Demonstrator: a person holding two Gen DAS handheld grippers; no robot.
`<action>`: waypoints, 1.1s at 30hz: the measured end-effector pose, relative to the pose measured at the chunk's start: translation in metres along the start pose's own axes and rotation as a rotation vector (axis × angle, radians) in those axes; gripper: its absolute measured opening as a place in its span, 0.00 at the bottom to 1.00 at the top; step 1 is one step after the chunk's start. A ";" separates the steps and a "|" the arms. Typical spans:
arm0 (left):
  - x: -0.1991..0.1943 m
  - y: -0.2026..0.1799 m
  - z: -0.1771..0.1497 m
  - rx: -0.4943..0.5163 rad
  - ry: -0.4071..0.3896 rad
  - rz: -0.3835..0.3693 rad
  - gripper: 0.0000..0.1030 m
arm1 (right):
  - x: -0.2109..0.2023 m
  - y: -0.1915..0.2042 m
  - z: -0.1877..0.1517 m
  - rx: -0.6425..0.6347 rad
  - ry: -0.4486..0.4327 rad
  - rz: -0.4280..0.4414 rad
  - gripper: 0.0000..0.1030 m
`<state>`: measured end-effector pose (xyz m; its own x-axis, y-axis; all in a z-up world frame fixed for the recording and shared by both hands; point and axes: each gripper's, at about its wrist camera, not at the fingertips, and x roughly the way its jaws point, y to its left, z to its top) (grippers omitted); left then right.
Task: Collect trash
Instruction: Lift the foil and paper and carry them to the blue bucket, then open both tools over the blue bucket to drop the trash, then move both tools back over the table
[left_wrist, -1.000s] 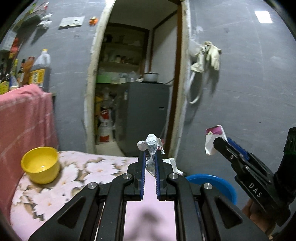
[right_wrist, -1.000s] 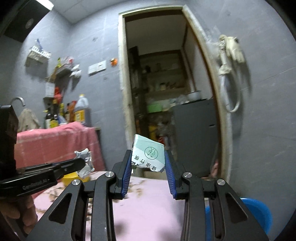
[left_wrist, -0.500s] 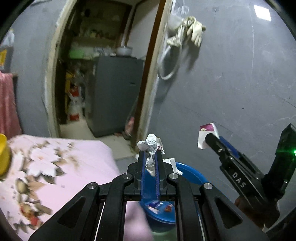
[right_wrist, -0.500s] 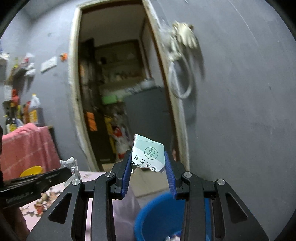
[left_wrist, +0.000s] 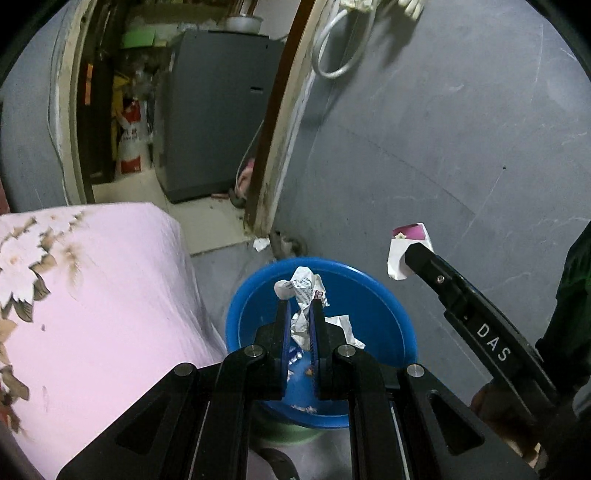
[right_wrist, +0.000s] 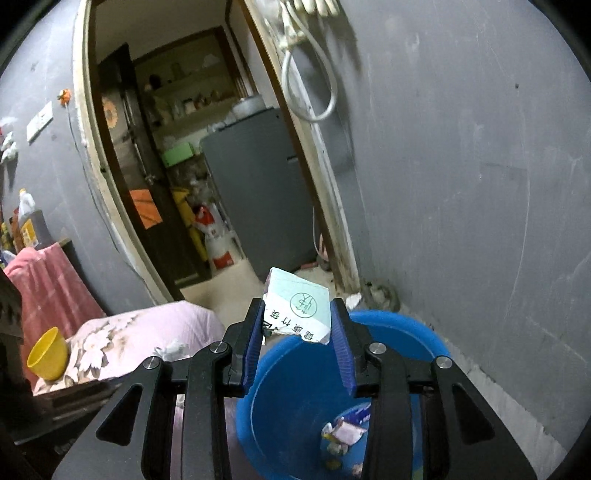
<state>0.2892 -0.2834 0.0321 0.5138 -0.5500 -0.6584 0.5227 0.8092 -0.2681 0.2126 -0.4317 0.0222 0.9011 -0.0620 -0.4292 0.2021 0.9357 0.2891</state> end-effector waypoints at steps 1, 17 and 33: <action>0.004 0.000 -0.001 0.003 0.008 0.001 0.07 | 0.001 -0.001 0.000 0.005 0.008 -0.004 0.34; 0.025 -0.001 -0.008 0.007 0.057 0.010 0.26 | 0.013 -0.020 -0.004 0.079 0.096 -0.037 0.43; -0.006 0.015 -0.006 -0.034 -0.004 0.072 0.29 | 0.012 -0.010 -0.002 0.040 0.065 -0.042 0.50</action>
<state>0.2898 -0.2666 0.0274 0.5518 -0.4906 -0.6744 0.4609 0.8534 -0.2436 0.2207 -0.4412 0.0128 0.8651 -0.0769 -0.4957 0.2552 0.9182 0.3030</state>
